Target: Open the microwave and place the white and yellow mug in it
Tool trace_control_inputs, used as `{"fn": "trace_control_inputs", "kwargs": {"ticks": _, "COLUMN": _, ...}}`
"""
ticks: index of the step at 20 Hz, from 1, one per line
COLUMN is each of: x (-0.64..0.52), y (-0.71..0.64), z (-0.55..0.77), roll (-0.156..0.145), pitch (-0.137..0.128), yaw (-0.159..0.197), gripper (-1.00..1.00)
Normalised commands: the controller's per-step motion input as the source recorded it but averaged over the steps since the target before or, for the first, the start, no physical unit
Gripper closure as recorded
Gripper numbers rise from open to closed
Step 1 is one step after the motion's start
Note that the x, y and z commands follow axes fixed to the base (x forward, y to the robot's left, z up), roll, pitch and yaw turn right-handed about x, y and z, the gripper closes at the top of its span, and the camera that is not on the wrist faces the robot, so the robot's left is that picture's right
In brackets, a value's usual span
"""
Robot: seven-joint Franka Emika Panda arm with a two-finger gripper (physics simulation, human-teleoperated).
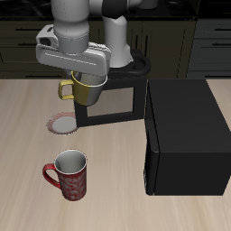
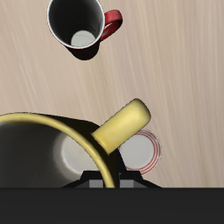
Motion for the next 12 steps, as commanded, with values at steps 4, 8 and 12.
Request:
{"fn": "trace_control_inputs", "kwargs": {"ticks": 4, "x": 0.00, "y": -0.34, "z": -0.11, "roll": 0.039, "pitch": 0.042, "yaw": -0.094, "gripper": 1.00}}
{"fn": "trace_control_inputs", "kwargs": {"ticks": 8, "x": -0.02, "y": -0.05, "z": -0.09, "roll": 0.071, "pitch": 0.013, "yaw": -0.025, "gripper": 1.00}}
{"fn": "trace_control_inputs", "kwargs": {"ticks": 12, "x": -0.02, "y": -0.18, "z": -0.20, "roll": 0.045, "pitch": 0.054, "yaw": -0.110, "gripper": 1.00}}
